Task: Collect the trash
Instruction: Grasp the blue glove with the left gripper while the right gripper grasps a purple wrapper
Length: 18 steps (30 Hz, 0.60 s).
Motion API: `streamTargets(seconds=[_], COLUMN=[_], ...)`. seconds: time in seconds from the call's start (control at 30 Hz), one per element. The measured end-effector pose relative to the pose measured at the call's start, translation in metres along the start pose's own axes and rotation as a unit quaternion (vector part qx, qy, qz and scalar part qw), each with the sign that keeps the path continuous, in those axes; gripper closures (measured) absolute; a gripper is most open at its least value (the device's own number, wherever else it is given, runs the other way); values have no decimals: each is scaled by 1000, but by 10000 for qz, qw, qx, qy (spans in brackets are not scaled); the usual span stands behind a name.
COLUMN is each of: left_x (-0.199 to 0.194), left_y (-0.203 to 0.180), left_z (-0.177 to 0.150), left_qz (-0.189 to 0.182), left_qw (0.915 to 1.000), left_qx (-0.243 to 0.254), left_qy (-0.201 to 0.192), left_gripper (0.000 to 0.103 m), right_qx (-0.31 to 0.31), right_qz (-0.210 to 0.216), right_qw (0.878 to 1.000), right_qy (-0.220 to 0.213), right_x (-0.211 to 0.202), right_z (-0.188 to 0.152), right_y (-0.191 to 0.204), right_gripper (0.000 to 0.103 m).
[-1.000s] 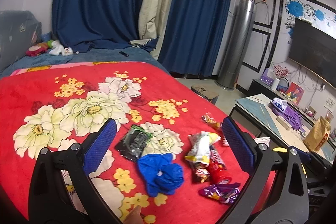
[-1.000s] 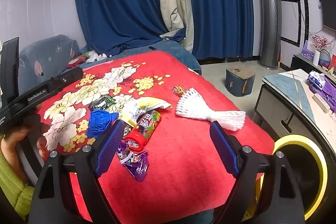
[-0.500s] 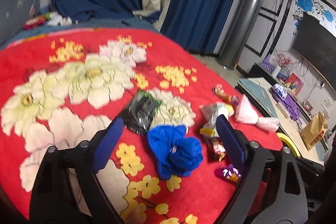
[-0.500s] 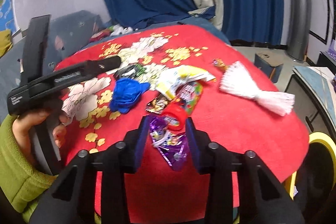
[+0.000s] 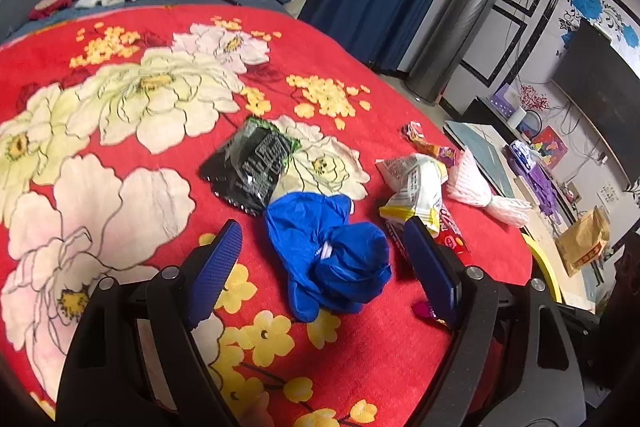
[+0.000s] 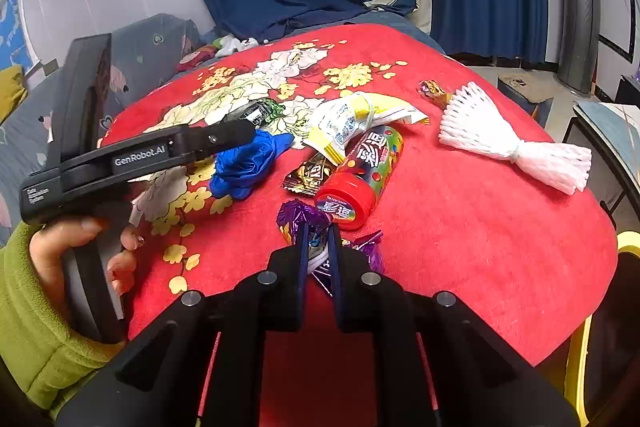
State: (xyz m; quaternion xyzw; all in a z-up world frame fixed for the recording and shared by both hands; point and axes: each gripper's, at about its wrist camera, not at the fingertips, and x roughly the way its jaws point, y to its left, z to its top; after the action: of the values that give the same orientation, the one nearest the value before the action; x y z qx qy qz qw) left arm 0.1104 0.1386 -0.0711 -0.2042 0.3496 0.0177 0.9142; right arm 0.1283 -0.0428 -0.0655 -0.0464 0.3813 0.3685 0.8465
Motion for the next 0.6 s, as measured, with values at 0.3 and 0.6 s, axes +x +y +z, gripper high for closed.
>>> streamTargets(seconds=[0.3, 0.6], left_x=[13, 12], left_y=[-2, -10], left_z=[-7, -7], left_qz=[-121, -256], left_qw=[9992, 9987], left_qx=[-75, 131], left_qy=[380, 421], left_gripper=[59, 93], right_qx=[79, 112], right_qz=[13, 8], right_qw=[10000, 9999], right_qy=[-53, -126], right_x=[-8, -17], right_z=[-4, -2], right_y=[-6, -8], right_gripper=[96, 96])
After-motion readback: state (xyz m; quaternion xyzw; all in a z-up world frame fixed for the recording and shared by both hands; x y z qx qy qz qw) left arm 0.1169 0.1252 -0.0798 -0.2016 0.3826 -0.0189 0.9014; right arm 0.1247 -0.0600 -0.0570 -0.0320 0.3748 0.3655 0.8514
